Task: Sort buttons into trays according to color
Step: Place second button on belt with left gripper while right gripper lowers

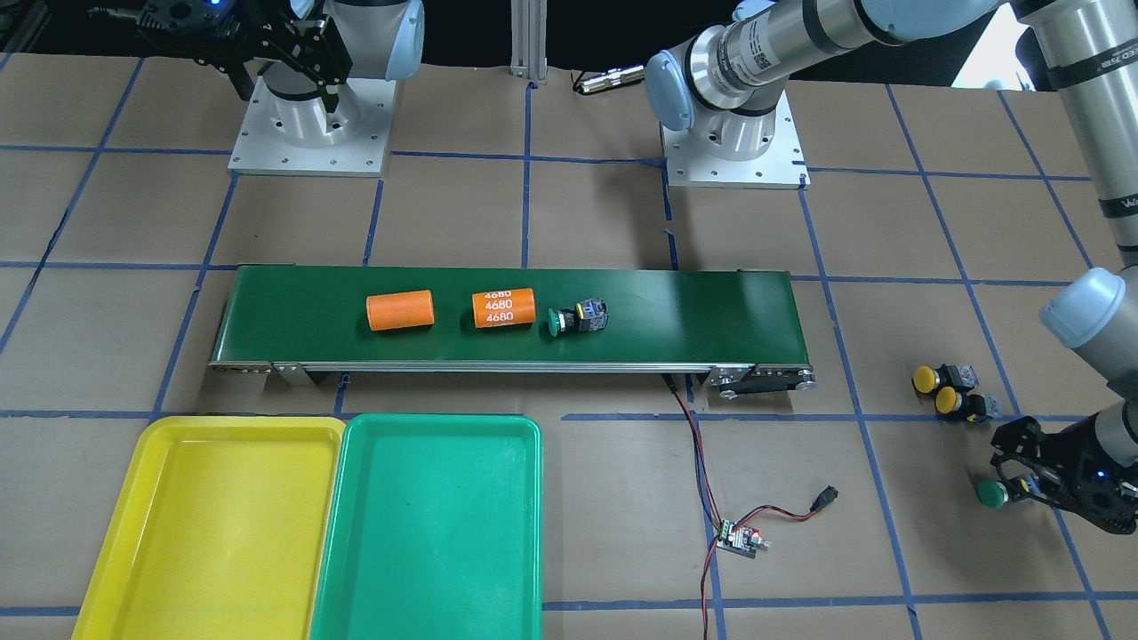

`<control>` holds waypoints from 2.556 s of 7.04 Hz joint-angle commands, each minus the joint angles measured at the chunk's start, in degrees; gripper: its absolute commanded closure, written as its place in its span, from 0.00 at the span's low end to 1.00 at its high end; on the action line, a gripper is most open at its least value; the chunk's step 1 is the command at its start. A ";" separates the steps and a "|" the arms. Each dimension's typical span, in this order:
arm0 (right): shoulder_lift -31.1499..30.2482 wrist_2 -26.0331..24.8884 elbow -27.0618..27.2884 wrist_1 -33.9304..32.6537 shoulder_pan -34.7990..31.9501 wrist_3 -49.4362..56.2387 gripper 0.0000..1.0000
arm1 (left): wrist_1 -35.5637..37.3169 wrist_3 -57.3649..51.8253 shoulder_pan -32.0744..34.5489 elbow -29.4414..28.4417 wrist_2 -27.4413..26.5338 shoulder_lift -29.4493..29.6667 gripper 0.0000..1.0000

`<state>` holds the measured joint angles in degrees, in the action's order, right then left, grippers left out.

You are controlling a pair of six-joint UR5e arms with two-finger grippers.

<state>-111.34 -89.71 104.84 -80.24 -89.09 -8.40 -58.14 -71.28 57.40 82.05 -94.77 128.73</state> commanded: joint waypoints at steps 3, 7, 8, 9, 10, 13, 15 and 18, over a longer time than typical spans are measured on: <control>-7.75 0.06 1.86 7.03 -0.47 -0.03 0.00 | -0.05 0.53 0.00 0.40 1.43 1.17 0.80; -8.03 0.50 2.65 5.02 -0.12 0.31 0.00 | -3.27 7.44 1.74 7.50 0.47 -8.01 1.00; -8.45 0.33 2.74 0.13 -0.03 0.40 0.00 | -10.00 11.39 4.45 7.69 0.55 -12.84 1.00; -8.63 0.15 2.92 -0.09 -0.03 0.40 0.00 | -14.07 19.08 8.57 9.86 1.16 -18.11 1.00; -8.02 0.41 3.79 -0.18 -0.03 -4.04 0.00 | -18.29 28.47 12.87 13.80 1.60 -23.99 1.00; -8.37 6.82 8.79 -4.98 -0.47 -35.62 0.00 | -16.58 57.68 25.64 32.08 4.77 -35.90 1.00; -7.50 7.18 12.49 -14.82 -0.64 -52.97 0.00 | -16.22 68.07 27.58 33.53 8.54 -35.49 1.00; -3.91 6.30 12.67 -15.12 -0.73 -65.06 0.00 | -12.35 67.94 28.04 32.66 8.29 -33.46 0.00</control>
<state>-116.95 -83.34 117.45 -95.08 -89.79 -70.43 -71.23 -3.33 85.40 115.37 -86.34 94.97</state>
